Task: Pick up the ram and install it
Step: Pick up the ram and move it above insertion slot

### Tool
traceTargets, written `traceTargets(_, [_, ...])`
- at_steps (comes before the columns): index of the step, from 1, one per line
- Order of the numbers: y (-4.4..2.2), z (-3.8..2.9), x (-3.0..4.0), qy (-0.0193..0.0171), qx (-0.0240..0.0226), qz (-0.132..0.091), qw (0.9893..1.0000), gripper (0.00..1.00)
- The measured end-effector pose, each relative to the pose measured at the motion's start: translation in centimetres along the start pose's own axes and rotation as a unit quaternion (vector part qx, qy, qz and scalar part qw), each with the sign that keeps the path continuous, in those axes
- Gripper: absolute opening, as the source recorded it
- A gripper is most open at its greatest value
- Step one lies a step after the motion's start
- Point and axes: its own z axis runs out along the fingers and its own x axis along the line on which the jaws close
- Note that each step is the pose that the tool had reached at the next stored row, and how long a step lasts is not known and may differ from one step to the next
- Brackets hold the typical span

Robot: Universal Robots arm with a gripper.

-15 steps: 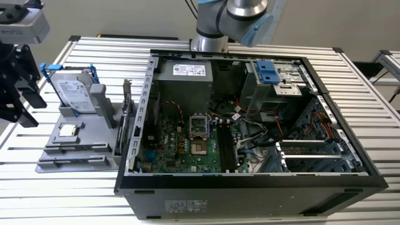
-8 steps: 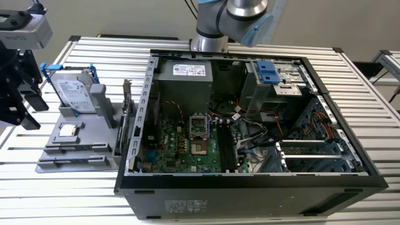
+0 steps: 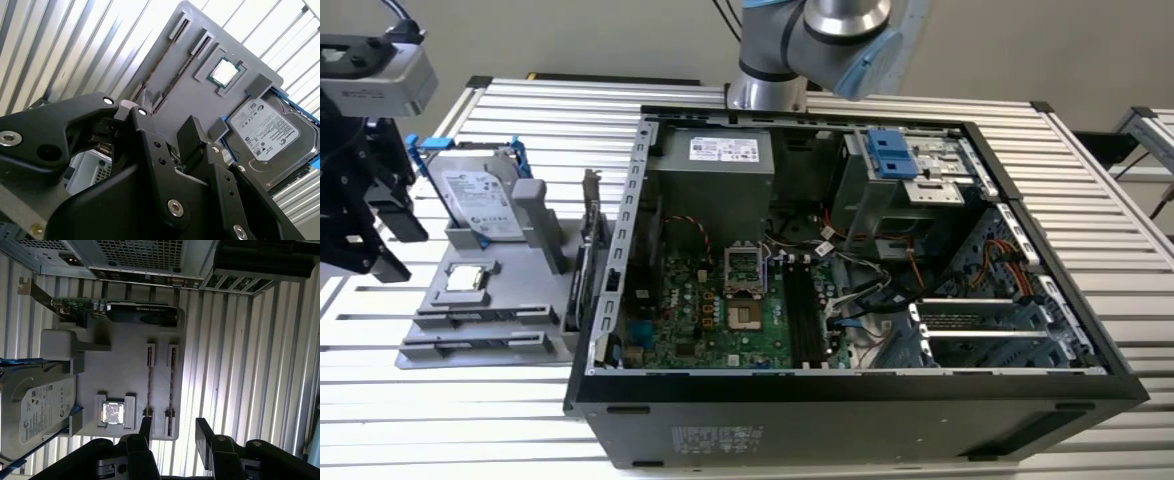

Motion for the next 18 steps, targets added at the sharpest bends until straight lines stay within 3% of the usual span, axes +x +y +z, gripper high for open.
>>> traceTargets(18, [-0.02, 1.60, -0.02, -0.0004, 0.0002, 0.000, 1.0000, 1.00])
